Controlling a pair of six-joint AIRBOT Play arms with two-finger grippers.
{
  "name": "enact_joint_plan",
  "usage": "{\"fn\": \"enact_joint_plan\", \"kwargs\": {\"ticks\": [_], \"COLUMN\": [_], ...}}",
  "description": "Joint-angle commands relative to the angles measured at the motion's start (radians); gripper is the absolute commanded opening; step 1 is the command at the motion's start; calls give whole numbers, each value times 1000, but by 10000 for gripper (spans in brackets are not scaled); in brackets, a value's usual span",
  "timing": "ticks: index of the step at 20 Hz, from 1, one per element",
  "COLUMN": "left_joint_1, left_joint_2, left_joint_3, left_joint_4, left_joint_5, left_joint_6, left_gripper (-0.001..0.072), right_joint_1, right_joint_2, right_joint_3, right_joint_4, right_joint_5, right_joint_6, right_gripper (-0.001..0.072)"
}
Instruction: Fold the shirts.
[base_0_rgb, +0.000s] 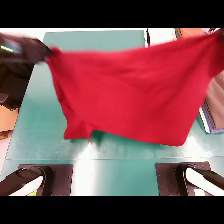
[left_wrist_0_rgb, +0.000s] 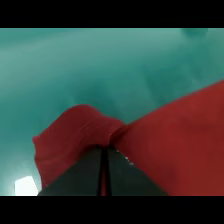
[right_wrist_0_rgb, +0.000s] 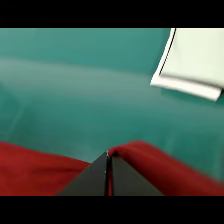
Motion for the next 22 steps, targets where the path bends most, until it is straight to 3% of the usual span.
{"fn": "enact_joint_plan", "kwargs": {"ticks": [1, 4, 5, 6, 7, 10, 13, 16, 22], "left_joint_1": [1, 1, 10, 31, 62, 200, 329, 397, 398], "left_joint_2": [-181, -351, -382, -398, -400, -400, -401, -409, -488], "left_joint_3": [-180, -213, -208, -198, -185, -122, -158, -275, -423], "left_joint_4": [-4, 32, 35, 33, 29, 15, -128, -270, -372], "left_joint_5": [51, 224, 262, 280, 272, 101, -12, 3, 83], "left_joint_6": [8, 9, 2, -16, -33, -4, 120, 209, 297], "left_gripper": [21, 23, 63, 363, 505, 500, 497, 497, 495], "right_joint_1": [104, 140, 139, 139, 126, 76, 56, 57, 66], "right_joint_2": [-220, -407, -451, -491, -520, -534, -467, -358, -181], "right_joint_3": [-105, -84, -52, -6, 43, 122, 56, -116, -394], "right_joint_4": [-135, -175, -164, -132, -95, 28, 40, 43, 42], "right_joint_5": [-50, -108, -105, -89, -68, 26, 120, 92, -22], "right_joint_6": [55, 77, 79, 80, 80, 40, -12, -39, -46], "right_gripper": [19, 21, 29, 225, 408, 410, 409, 409, 409]}}
